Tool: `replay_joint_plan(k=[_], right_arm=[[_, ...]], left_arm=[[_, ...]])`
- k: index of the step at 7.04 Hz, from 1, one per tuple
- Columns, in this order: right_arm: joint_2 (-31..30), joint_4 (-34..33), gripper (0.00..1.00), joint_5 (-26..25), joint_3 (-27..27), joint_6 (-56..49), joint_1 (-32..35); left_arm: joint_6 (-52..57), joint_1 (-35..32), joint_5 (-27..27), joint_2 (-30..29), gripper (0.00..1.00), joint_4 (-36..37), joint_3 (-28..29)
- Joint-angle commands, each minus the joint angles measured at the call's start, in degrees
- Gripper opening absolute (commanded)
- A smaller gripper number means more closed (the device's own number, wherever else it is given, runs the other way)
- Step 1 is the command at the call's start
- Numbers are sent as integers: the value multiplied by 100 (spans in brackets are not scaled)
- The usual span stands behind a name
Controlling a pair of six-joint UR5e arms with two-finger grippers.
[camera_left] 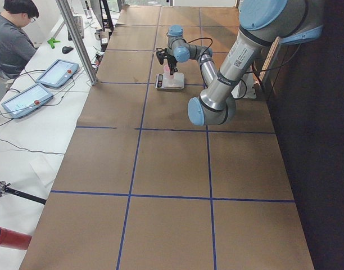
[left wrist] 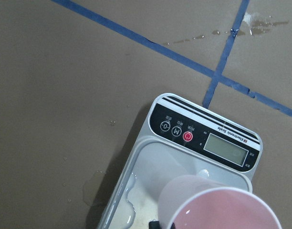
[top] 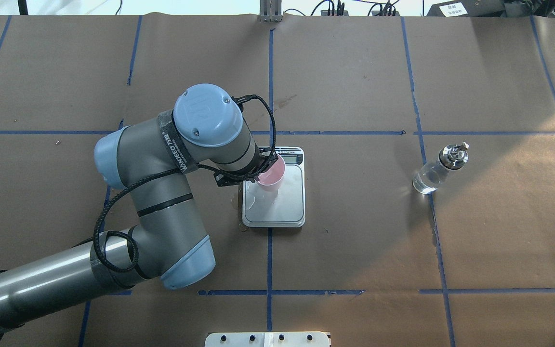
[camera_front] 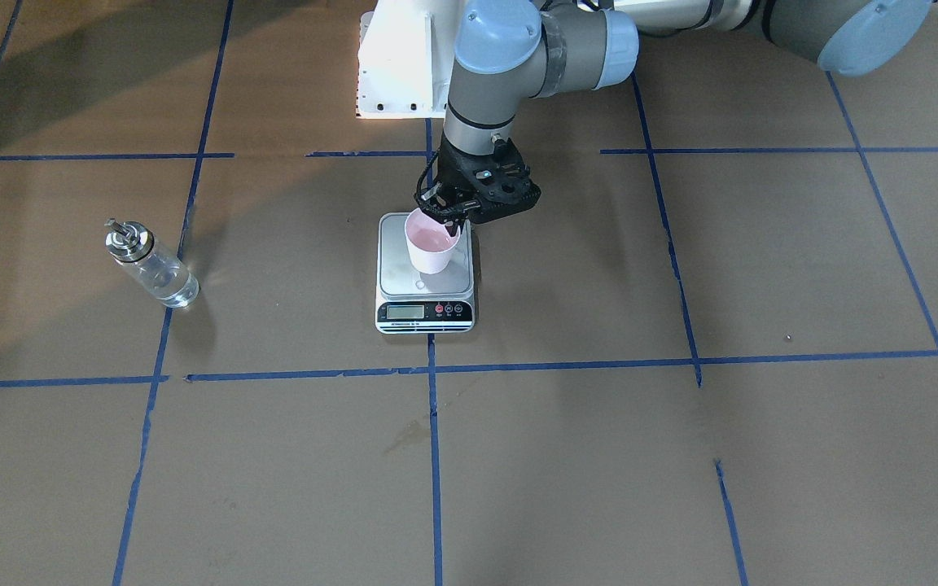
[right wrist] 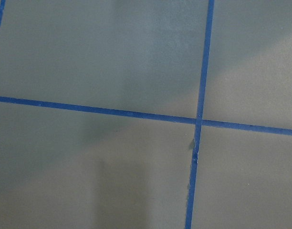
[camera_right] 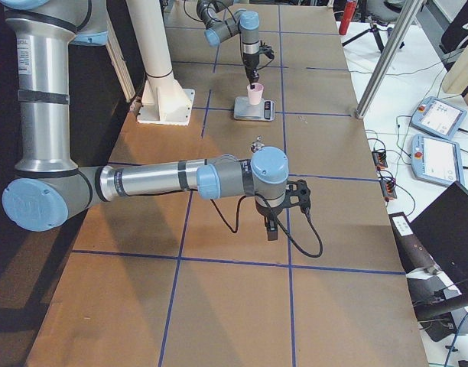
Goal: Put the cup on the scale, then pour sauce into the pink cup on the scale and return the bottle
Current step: 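Carry the pink cup with the left gripper onto the scale and release, then withdraw the left gripper from the cup while the right gripper reaches the glass bottle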
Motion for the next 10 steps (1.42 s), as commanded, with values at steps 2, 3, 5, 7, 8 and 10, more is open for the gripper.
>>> replay_joint_plan(k=[2, 3, 5, 7, 8, 10], right_arm=[[4, -19, 100, 9, 27, -1, 0], [4, -27, 100, 70, 27, -1, 0], [4, -62, 100, 316, 323, 321, -35], [-66, -63, 100, 220, 1550, 2247, -918], [-57, -54, 100, 2, 2139, 3145, -1471], [-66, -19, 100, -1023, 3169, 5184, -2780]], left_arm=[[21, 33, 10, -7, 40, -26, 149], [56, 24, 10, -7, 99, -8, 89], [109, -11, -25, 45, 100, 114, -576], [851, -464, -504, 46, 100, 780, -1078], [1230, -1060, -874, 72, 100, 965, -1238], [2100, -1818, -1307, 325, 100, 1195, -1492]])
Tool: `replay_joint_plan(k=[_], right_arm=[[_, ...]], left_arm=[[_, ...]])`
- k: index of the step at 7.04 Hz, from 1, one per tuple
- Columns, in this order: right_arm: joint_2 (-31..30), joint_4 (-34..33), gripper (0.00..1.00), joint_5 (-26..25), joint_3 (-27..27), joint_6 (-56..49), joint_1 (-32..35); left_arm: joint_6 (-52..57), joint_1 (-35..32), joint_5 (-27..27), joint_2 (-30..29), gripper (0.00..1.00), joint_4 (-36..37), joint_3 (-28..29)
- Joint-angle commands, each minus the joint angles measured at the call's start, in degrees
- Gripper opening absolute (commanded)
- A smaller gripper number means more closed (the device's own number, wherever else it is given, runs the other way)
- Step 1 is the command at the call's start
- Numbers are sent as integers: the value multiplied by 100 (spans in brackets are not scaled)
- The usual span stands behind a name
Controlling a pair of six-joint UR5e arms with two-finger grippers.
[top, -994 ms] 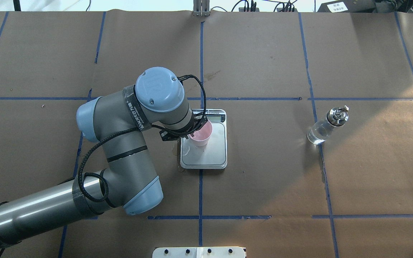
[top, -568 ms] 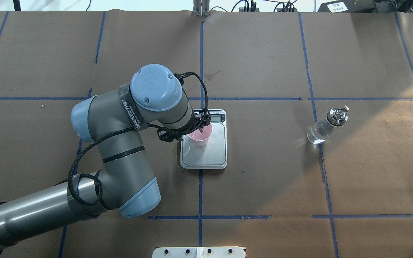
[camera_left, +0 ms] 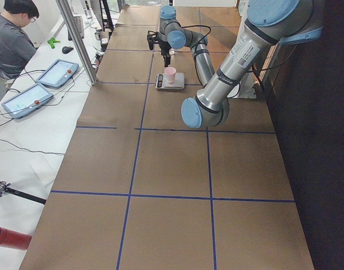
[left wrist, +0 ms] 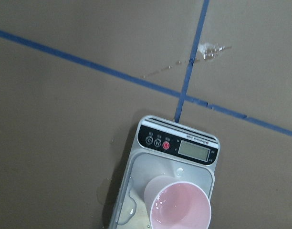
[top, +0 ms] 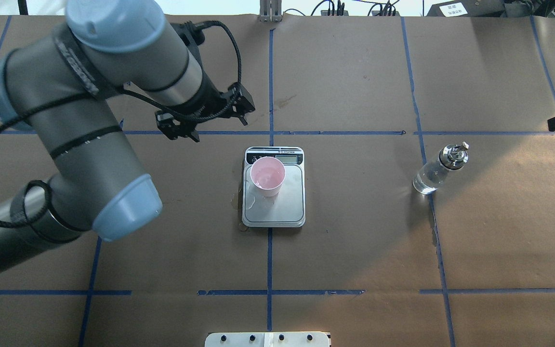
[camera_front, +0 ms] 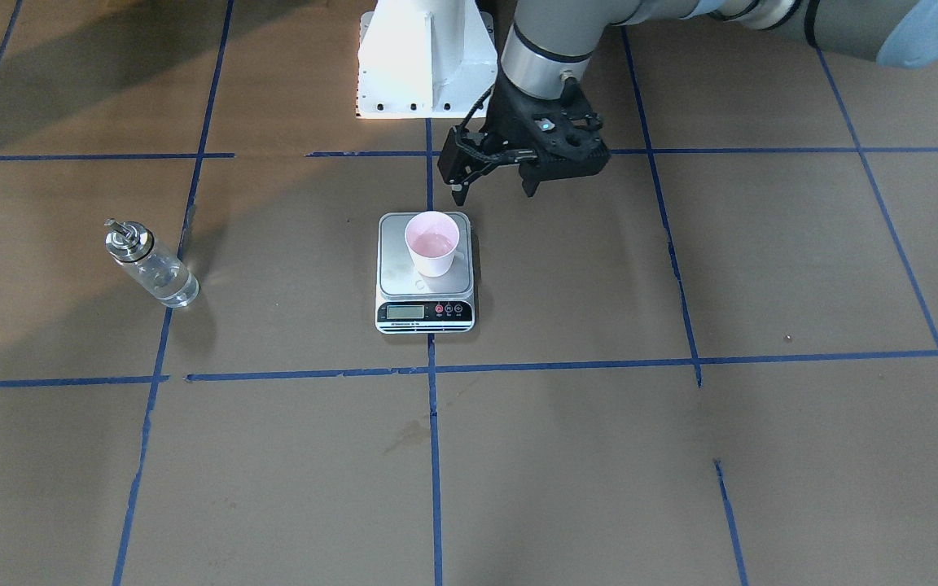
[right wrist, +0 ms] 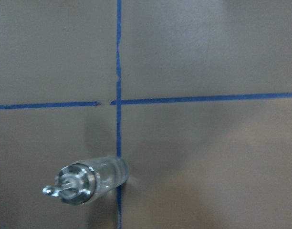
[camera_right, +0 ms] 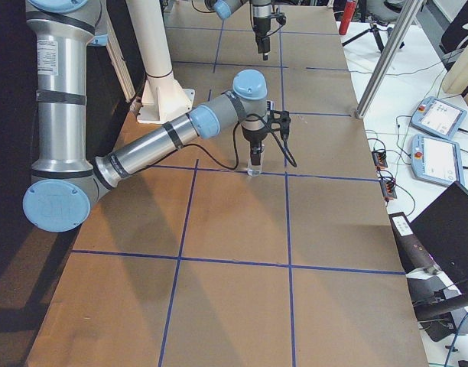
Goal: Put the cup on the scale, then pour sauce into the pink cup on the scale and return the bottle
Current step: 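Withdraw the left gripper from the cup while the right gripper reaches the glass bottle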
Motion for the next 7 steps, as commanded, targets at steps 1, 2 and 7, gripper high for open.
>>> replay_joint_plan(k=[1, 2, 7], right_arm=[[-12, 55, 100, -1549, 975, 2115, -1681], [-21, 290, 100, -2768, 1074, 3055, -2699], [-891, 1599, 100, -7292, 209, 4357, -5310]], left_arm=[[1114, -786, -302, 395, 100, 298, -350], [1816, -1042, -311, 606, 100, 473, -500], [3685, -1905, -294, 1512, 100, 572, -590]])
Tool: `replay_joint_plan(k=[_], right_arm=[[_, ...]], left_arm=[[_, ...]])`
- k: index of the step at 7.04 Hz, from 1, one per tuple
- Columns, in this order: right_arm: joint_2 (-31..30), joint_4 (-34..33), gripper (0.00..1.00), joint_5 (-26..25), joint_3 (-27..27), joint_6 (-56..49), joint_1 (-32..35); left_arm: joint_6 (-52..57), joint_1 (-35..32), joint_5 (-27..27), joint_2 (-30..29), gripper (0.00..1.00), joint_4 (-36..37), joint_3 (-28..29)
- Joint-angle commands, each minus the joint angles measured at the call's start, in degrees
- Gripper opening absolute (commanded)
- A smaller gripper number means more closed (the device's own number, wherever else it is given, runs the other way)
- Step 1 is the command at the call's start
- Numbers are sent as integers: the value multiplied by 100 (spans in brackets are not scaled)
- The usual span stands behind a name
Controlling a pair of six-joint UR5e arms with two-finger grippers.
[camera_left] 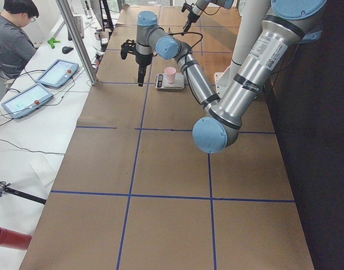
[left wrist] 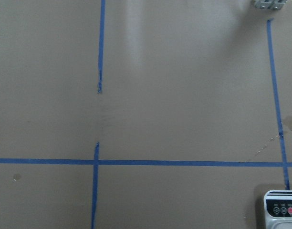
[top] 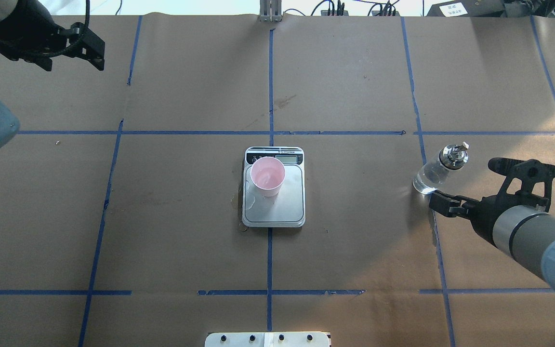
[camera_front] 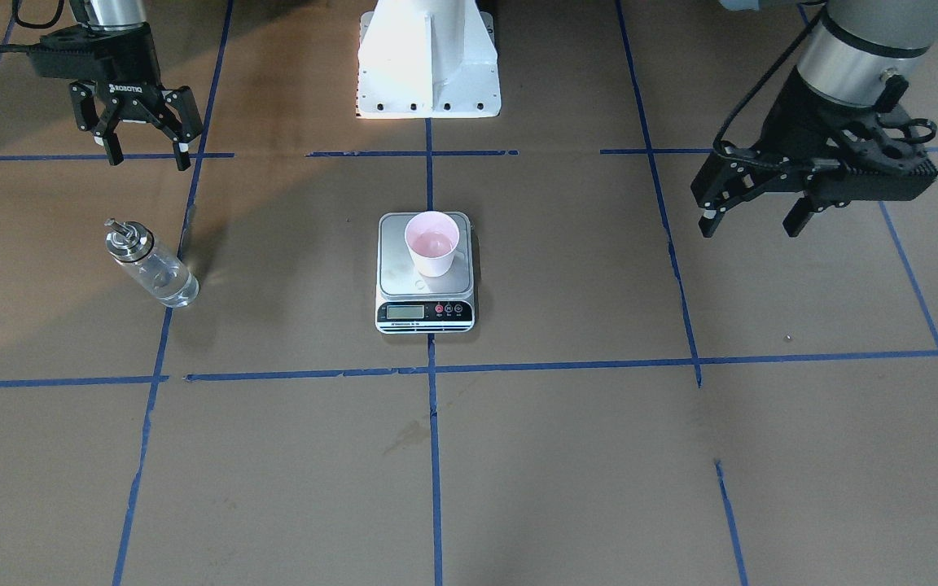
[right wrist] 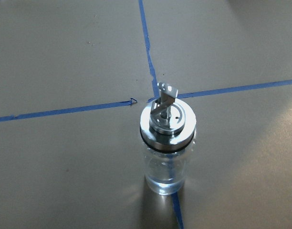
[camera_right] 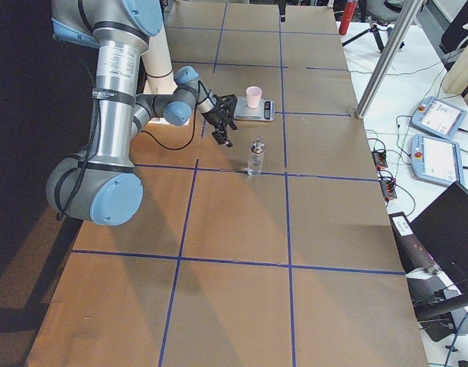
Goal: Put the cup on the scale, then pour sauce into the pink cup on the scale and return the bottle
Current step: 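Withdraw the left gripper from the cup while the right gripper reaches the glass bottle, then grasp the glass sauce bottle with the right gripper and lift it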
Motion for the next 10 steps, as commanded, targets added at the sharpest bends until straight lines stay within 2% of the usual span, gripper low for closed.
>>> replay_joint_plan(k=[1, 3, 4, 10], right_arm=[[-1, 584, 100, -1444, -980, 13, -320], [375, 1103, 100, -2107, -1894, -31, -391], [621, 1140, 100, -2302, -2151, -40, -400], [940, 1140, 100, -2330, -2584, -93, -400]], left_arm=[[310, -94, 27, 185, 100, -5, 10], [320, -103, 53, 203, 100, -5, 45], [320, -103, 53, 203, 100, -5, 71], [311, -94, 53, 185, 100, -5, 98]])
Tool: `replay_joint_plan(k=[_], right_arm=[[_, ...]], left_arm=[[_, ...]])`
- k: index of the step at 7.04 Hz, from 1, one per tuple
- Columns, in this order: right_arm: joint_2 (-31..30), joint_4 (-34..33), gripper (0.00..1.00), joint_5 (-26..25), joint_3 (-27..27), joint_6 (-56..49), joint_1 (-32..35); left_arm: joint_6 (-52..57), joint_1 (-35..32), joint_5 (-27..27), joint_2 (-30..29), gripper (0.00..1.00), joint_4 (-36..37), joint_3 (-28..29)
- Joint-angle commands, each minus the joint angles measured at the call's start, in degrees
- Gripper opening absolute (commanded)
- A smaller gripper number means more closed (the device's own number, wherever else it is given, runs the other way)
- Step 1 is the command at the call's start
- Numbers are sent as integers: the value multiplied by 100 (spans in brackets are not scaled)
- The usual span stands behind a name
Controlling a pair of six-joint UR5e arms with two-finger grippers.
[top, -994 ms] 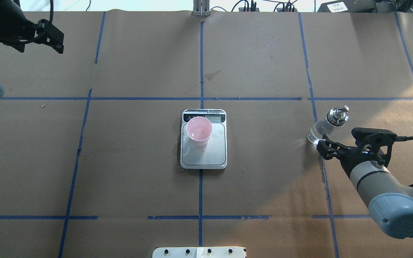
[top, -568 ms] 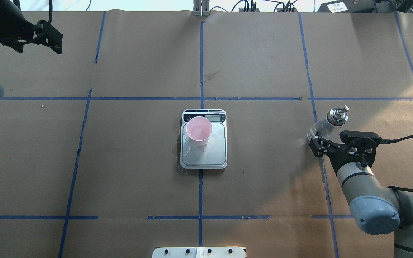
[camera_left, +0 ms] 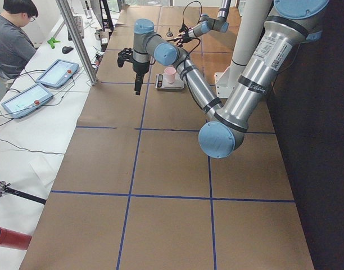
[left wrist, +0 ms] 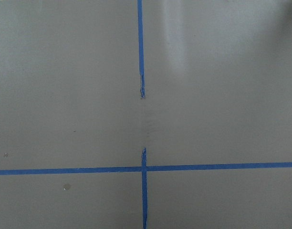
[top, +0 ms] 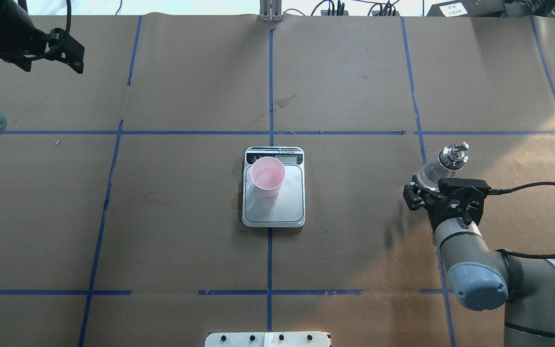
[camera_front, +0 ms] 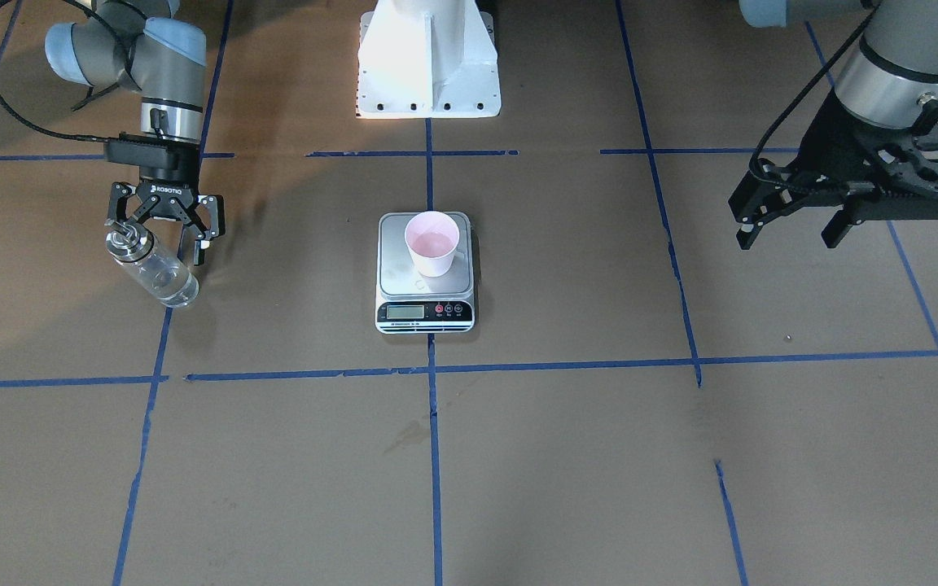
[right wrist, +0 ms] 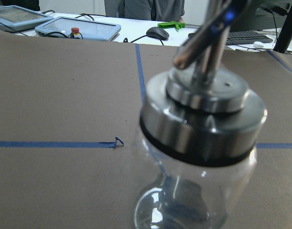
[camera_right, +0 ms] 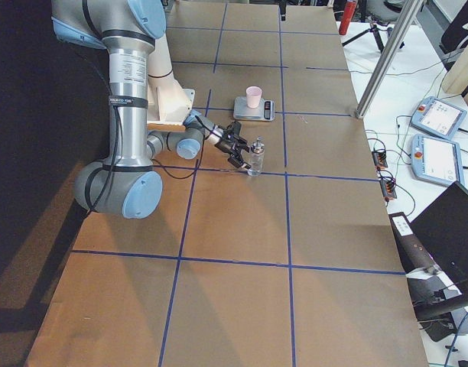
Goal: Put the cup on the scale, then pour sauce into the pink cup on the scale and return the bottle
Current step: 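Grasp the glass sauce bottle with the right gripper and lift it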
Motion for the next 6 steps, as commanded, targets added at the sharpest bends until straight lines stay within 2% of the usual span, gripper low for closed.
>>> replay_joint_plan(k=[1, 5, 6], right_arm=[[27, 0, 100, -9, -100, -67, 52], [140, 27, 100, 0, -224, -208, 263], [281, 27, 78, 0, -224, -339, 281]], left_arm=[[-12, 0, -3, -10, 100, 0, -7], [-29, 0, -3, -10, 100, 0, -7], [-81, 0, -3, -18, 100, 0, -16]])
